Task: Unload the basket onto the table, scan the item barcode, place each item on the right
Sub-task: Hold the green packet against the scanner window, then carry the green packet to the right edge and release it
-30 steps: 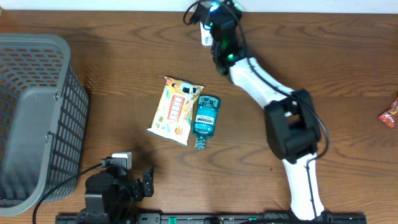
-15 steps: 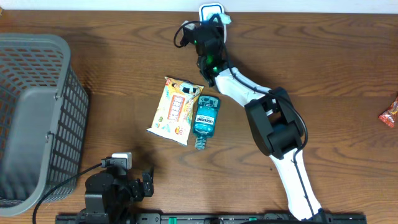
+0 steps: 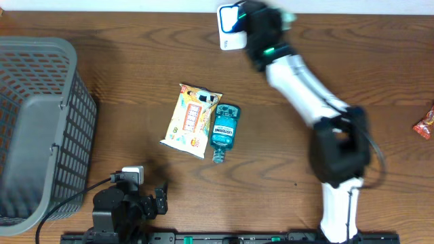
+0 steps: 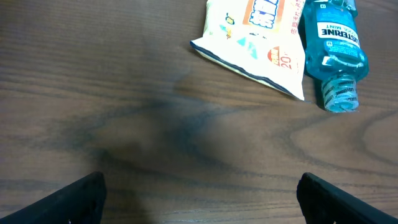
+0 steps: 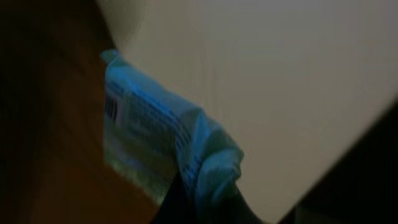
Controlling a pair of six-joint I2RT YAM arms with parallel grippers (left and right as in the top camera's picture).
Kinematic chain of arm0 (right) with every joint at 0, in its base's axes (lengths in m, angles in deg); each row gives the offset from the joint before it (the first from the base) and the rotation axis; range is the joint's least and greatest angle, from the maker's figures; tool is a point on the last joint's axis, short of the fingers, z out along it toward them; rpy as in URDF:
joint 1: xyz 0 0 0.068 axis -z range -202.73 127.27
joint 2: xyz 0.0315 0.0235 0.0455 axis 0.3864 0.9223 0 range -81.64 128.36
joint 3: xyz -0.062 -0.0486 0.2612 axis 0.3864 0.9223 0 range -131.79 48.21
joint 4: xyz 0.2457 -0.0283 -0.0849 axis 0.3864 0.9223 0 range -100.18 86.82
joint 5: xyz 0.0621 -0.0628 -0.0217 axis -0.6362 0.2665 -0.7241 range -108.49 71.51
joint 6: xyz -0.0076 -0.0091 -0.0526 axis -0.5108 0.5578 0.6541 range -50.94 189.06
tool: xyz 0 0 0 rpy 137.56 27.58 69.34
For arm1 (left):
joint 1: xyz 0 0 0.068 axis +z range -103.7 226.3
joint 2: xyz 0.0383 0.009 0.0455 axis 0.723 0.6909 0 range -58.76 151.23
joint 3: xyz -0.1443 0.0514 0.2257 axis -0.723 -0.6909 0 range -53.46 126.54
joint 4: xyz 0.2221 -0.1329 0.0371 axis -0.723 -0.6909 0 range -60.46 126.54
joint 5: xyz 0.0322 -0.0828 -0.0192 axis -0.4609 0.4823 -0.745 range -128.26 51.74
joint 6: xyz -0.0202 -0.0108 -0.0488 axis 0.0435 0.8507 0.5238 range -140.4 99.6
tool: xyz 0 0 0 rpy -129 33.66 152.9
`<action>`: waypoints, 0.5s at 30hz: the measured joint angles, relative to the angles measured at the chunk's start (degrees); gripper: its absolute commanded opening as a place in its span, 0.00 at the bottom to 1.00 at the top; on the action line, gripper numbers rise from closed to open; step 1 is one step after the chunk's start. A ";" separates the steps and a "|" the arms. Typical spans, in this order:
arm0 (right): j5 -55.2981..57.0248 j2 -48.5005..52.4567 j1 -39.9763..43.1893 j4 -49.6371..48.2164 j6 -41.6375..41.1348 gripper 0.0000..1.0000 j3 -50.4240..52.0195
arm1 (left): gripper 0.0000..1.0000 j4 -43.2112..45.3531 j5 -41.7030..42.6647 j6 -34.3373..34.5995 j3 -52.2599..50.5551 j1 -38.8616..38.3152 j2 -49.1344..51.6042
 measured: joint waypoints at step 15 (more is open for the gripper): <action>-7.32 -9.51 35.91 28.98 -36.83 0.01 2.71 | 0.98 0.00 0.00 0.00 0.00 0.00 0.00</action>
